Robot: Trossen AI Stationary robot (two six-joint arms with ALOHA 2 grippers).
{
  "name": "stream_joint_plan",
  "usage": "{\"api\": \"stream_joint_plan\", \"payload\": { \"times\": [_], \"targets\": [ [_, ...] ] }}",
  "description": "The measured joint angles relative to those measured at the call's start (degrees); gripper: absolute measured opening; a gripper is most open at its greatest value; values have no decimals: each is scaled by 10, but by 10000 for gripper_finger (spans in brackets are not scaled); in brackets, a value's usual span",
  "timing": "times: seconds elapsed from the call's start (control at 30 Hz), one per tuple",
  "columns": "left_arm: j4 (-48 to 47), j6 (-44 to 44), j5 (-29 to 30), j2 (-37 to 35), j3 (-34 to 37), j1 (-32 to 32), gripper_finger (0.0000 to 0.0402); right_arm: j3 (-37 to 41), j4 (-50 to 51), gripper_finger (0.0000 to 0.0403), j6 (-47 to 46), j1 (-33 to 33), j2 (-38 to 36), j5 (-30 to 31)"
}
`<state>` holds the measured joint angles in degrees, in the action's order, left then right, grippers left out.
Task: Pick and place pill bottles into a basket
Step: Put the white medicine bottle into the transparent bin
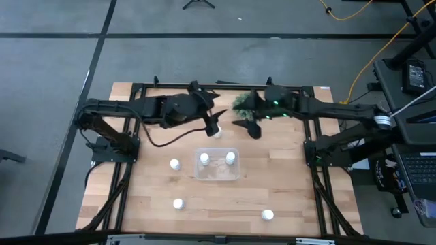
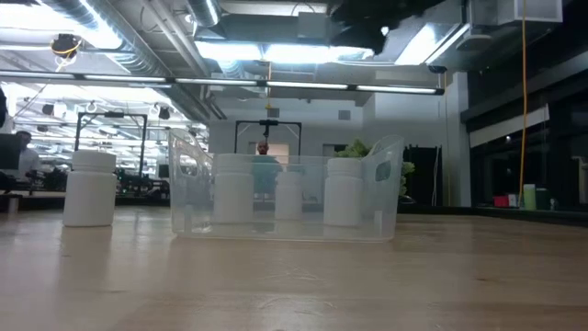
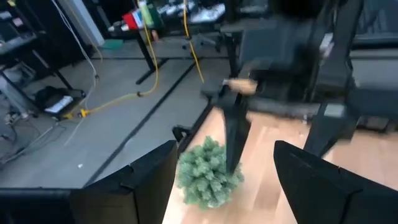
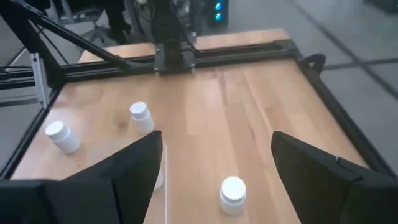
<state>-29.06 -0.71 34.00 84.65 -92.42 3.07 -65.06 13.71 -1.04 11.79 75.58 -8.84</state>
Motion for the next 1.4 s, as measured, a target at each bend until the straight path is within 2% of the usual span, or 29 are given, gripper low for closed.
{"api": "stream_joint_plan", "payload": {
  "times": [0.17, 0.33, 0.47, 0.57, 0.83, 1.4],
  "targets": [
    [-7, 0, 21, -39, 0, 0, 259, -74, 82, 319, 2, 31, 89, -8],
    [-8, 0, 32, -73, 0, 8, 259, -128, 142, 365, 17, 51, 161, -77],
    [-18, 6, 54, -85, 0, 14, 259, -157, 152, 395, 30, 56, 205, -83],
    [-26, 10, 70, -88, 0, 19, 259, -172, 156, 396, 28, 56, 241, -82],
    [-29, 15, 66, -88, 0, 20, 259, -179, 163, 394, 29, 55, 309, -73],
    [-44, 15, 66, -88, 0, 20, 259, -179, 148, 394, 41, 49, 389, -56]
  ]
}}
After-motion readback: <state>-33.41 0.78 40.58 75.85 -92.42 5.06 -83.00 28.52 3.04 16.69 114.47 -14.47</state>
